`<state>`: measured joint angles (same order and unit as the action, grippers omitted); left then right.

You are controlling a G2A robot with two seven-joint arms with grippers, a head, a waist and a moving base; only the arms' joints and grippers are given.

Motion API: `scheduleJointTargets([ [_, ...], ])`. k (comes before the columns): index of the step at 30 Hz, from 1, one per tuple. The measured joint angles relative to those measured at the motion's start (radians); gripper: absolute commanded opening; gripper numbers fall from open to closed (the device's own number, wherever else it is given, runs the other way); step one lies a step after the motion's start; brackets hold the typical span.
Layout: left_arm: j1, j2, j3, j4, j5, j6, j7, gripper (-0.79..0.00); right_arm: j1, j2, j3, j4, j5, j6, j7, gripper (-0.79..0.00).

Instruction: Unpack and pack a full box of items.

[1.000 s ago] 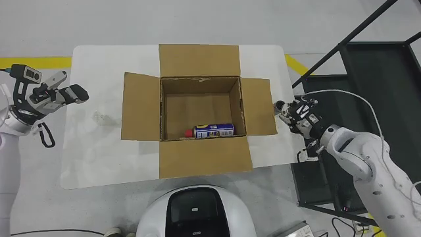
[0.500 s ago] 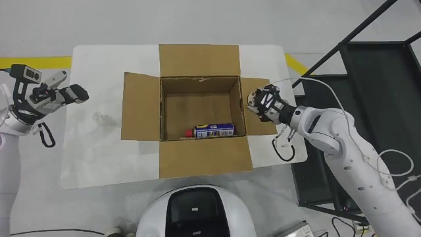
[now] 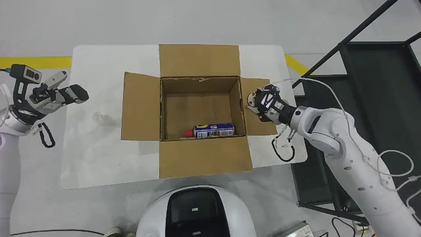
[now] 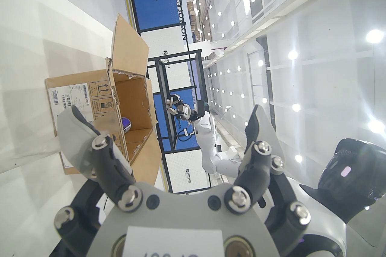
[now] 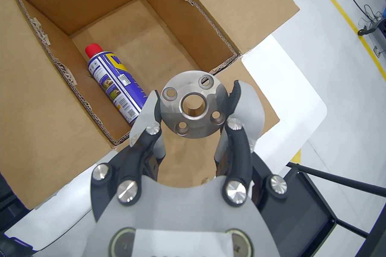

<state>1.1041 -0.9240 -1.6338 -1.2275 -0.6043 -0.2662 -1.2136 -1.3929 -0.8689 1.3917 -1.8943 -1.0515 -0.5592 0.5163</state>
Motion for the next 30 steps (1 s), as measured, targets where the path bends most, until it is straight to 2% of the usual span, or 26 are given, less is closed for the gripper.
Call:
scheduleJointTargets([
  [2, 0.000, 0.000, 0.000, 0.000, 0.000, 0.000, 0.000, 0.000, 0.046, -0.004, -0.037, -0.003, -0.002, -0.043, 0.000, -0.785],
  [5, 0.000, 0.000, 0.000, 0.000, 0.000, 0.000, 0.000, 0.000, 0.179, -0.021, -0.136, 0.043, 0.000, -0.115, 0.034, -0.785],
  [9, 0.000, 0.000, 0.000, 0.000, 0.000, 0.000, 0.000, 0.000, 0.378, -0.064, -0.323, 0.181, 0.004, -0.156, 0.064, -0.785],
  [13, 0.000, 0.000, 0.000, 0.000, 0.000, 0.000, 0.000, 0.000, 0.513, -0.114, -0.485, 0.325, -0.001, -0.163, 0.046, -0.785],
  [21, 0.000, 0.000, 0.000, 0.000, 0.000, 0.000, 0.000, 0.000, 0.657, -0.206, -0.703, 0.586, -0.056, -0.136, 0.011, -0.785],
  [30, 0.000, 0.000, 0.000, 0.000, 0.000, 0.000, 0.000, 0.000, 0.756, -0.293, -0.819, 0.816, -0.090, -0.119, -0.049, -0.785],
])
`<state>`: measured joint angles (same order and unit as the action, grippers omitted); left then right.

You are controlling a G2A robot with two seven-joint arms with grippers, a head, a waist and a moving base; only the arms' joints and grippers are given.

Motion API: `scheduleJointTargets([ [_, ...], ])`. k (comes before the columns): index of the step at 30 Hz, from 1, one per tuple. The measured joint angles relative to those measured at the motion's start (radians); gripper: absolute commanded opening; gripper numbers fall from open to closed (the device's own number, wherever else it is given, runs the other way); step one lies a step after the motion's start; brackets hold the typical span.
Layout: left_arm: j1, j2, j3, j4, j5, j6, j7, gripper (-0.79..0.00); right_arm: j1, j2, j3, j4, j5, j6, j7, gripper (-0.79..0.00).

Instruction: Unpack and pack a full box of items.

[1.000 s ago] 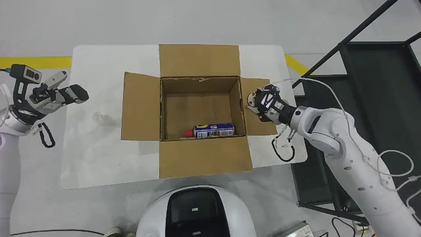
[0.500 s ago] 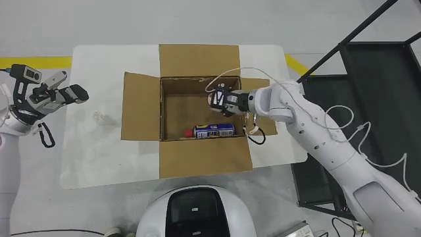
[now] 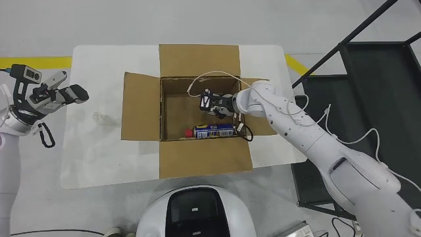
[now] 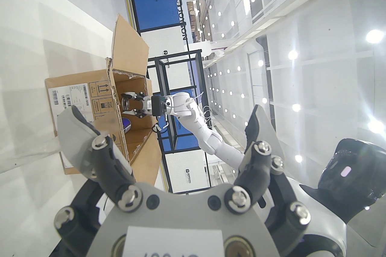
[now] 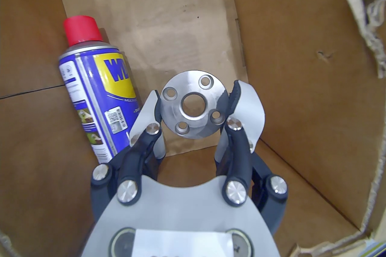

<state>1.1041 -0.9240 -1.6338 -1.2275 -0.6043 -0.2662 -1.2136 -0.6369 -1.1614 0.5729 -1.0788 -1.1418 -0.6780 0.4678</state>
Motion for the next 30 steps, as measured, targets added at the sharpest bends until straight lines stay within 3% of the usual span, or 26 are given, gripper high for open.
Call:
scheduleJointTargets([
  [11, 0.000, 0.000, 0.000, 0.000, 0.000, 0.000, 0.000, 0.000, 0.063, -0.089, -0.080, 0.193, -0.010, -0.010, -0.051, -0.763],
  [12, 0.000, 0.000, 0.000, 0.000, 0.000, 0.000, 0.000, 0.000, 0.068, -0.096, -0.083, 0.207, -0.013, -0.011, -0.057, -0.659],
  [13, 0.000, 0.000, 0.000, 0.000, 0.000, 0.000, 0.000, 0.000, 0.072, -0.100, -0.085, 0.217, -0.015, -0.013, -0.061, -0.465],
  [14, 0.000, 0.000, 0.000, 0.000, 0.000, 0.000, 0.000, 0.000, 0.075, -0.104, -0.087, 0.226, -0.017, -0.015, -0.064, -0.200],
  [15, 0.000, 0.000, 0.000, 0.000, 0.000, 0.000, 0.000, 0.000, 0.079, -0.110, -0.090, 0.236, -0.020, -0.019, -0.065, 0.000],
  [23, 0.000, 0.000, 0.000, 0.000, 0.000, 0.000, 0.000, 0.000, 0.094, -0.122, -0.083, 0.261, -0.043, -0.052, -0.094, 0.000],
  [30, 0.000, 0.000, 0.000, 0.000, 0.000, 0.000, 0.000, 0.000, 0.069, -0.076, -0.011, 0.176, -0.069, -0.093, -0.121, 0.000],
])
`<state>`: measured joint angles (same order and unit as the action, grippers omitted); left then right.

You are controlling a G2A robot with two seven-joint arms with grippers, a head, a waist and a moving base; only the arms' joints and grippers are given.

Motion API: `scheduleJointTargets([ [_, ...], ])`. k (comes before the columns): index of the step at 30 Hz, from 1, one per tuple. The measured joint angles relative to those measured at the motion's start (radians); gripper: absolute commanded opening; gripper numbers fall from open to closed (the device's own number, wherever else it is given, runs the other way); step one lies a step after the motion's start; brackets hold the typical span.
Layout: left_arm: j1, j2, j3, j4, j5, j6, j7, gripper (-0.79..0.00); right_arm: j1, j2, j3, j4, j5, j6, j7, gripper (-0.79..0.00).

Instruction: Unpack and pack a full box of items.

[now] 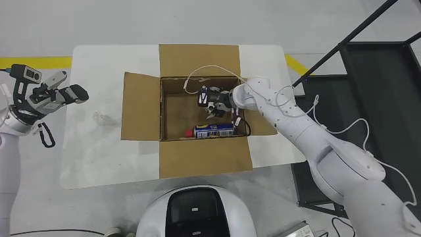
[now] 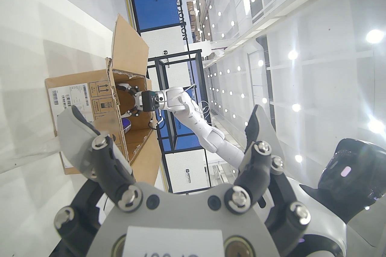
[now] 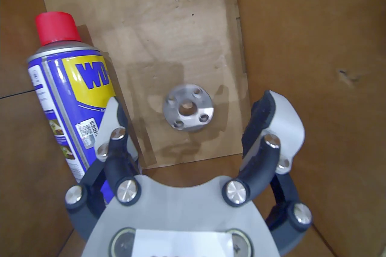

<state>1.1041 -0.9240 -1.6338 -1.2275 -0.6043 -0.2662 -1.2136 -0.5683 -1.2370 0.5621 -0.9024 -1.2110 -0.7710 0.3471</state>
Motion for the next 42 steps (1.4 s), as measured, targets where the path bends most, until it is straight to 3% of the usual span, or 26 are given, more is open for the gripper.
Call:
scheduleJointTargets([
  [5, 0.000, 0.000, 0.000, 0.000, 0.000, 0.000, 0.000, 0.000, -0.059, 0.063, 0.107, -0.147, -0.001, -0.027, -0.004, 0.000],
  [14, 0.000, 0.000, 0.000, 0.000, 0.000, 0.000, 0.000, 0.000, -0.300, 0.200, 0.431, -0.525, 0.094, -0.120, 0.035, 0.000],
  [21, 0.000, 0.000, 0.000, 0.000, 0.000, 0.000, 0.000, 0.000, -0.577, 0.275, 0.740, -0.757, 0.095, -0.035, 0.044, 0.000],
  [25, 0.000, 0.000, 0.000, 0.000, 0.000, 0.000, 0.000, 0.000, -0.727, 0.299, 0.901, -0.791, 0.043, 0.055, 0.054, 0.000],
  [30, 0.000, 0.000, 0.000, 0.000, 0.000, 0.000, 0.000, 0.000, -0.870, 0.311, 1.052, -0.825, 0.101, 0.118, 0.009, 0.000],
  [42, 0.000, 0.000, 0.000, 0.000, 0.000, 0.000, 0.000, 0.000, -0.892, 0.310, 1.064, -0.840, 0.117, 0.149, 0.013, 0.000],
])
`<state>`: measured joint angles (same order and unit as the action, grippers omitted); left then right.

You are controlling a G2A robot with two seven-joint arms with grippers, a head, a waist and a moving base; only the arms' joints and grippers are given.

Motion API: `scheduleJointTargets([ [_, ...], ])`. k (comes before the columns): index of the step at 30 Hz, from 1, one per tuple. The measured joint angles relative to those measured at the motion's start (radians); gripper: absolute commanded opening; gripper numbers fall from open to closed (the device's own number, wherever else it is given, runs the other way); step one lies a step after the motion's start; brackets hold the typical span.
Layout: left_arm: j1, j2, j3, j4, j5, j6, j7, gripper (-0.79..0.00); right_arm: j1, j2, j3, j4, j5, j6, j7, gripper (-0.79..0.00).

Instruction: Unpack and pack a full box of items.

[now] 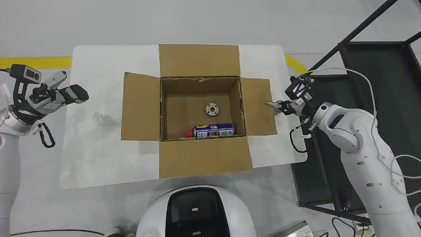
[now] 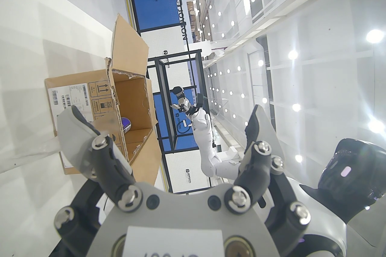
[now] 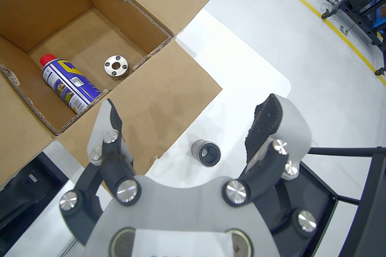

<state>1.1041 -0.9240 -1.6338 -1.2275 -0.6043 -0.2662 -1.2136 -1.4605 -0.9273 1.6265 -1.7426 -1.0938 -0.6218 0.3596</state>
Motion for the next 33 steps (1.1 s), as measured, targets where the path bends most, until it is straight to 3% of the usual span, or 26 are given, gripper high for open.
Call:
scheduleJointTargets([
  [5, 0.000, 0.000, 0.000, 0.000, 0.000, 0.000, 0.000, 0.000, 0.002, -0.002, 0.005, 0.042, 0.038, 0.016, 0.001, 0.000],
  [10, 0.000, 0.000, 0.000, 0.000, 0.000, 0.000, 0.000, 0.000, 0.067, -0.005, -0.008, 0.227, 0.100, 0.054, 0.049, 0.000],
  [21, 0.000, 0.000, 0.000, 0.000, 0.000, 0.000, 0.000, 0.000, 0.243, -0.036, -0.159, 0.614, 0.120, 0.081, 0.002, 0.000],
  [33, 0.000, 0.000, 0.000, 0.000, 0.000, 0.000, 0.000, 0.000, 0.372, -0.068, -0.277, 0.807, 0.105, 0.088, -0.039, 0.000],
])
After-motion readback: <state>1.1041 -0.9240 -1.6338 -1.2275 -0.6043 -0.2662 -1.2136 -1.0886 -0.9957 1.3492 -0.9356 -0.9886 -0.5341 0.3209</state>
